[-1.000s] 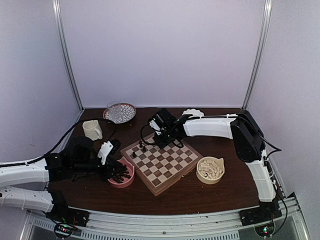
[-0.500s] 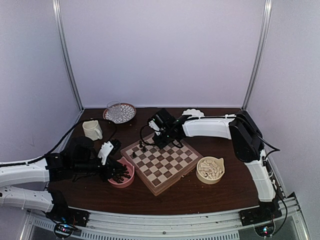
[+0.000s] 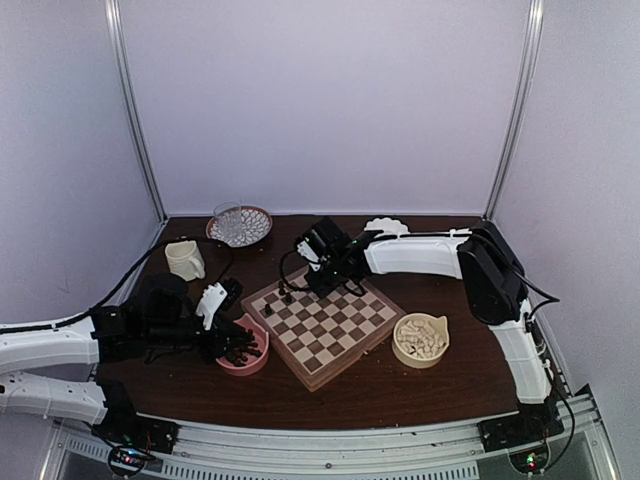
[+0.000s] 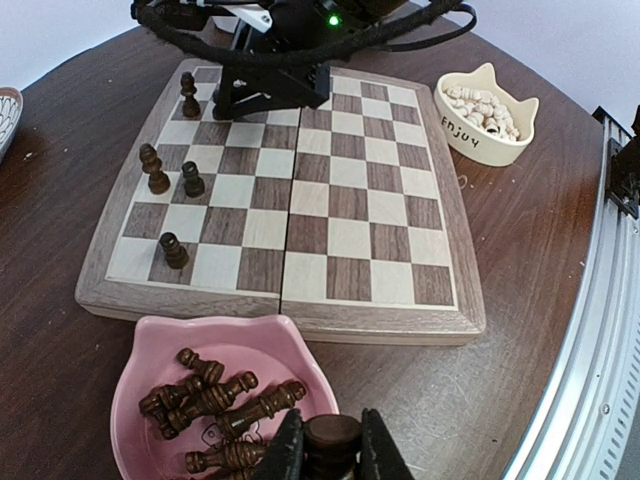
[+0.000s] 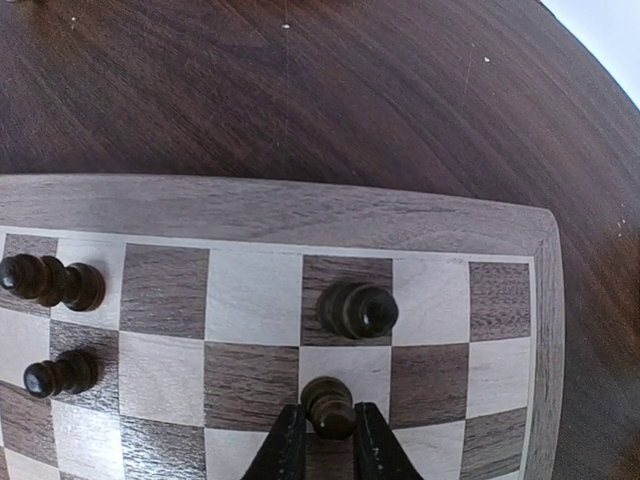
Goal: Set up the chess pieces on the board
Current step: Place the pawn at f7.
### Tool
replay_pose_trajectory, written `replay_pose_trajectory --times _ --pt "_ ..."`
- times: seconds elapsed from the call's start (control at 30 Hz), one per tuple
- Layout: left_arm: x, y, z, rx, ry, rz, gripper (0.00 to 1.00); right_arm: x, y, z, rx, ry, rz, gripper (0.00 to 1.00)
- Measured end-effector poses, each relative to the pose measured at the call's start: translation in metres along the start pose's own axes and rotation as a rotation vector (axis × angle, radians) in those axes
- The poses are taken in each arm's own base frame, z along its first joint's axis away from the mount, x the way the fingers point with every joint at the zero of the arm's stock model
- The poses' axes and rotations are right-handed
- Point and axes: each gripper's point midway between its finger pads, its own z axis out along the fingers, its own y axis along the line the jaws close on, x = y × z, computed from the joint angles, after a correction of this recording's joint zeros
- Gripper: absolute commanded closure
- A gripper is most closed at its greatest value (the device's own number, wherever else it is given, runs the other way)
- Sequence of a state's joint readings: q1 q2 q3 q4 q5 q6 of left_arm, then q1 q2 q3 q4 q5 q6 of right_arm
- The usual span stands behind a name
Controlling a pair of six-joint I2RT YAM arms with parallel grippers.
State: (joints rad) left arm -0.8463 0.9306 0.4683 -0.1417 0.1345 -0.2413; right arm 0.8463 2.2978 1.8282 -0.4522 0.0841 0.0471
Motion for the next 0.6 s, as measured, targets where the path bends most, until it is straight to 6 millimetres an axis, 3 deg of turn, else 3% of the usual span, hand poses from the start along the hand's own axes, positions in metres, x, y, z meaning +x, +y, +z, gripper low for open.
replay_pose_trajectory --times 0.6 --pt "0.0000 0.0000 0.0000 0.000 0.000 -0.001 0.88 -0.0002 -0.0057 0.0071 0.019 -0.001 0.007 0.79"
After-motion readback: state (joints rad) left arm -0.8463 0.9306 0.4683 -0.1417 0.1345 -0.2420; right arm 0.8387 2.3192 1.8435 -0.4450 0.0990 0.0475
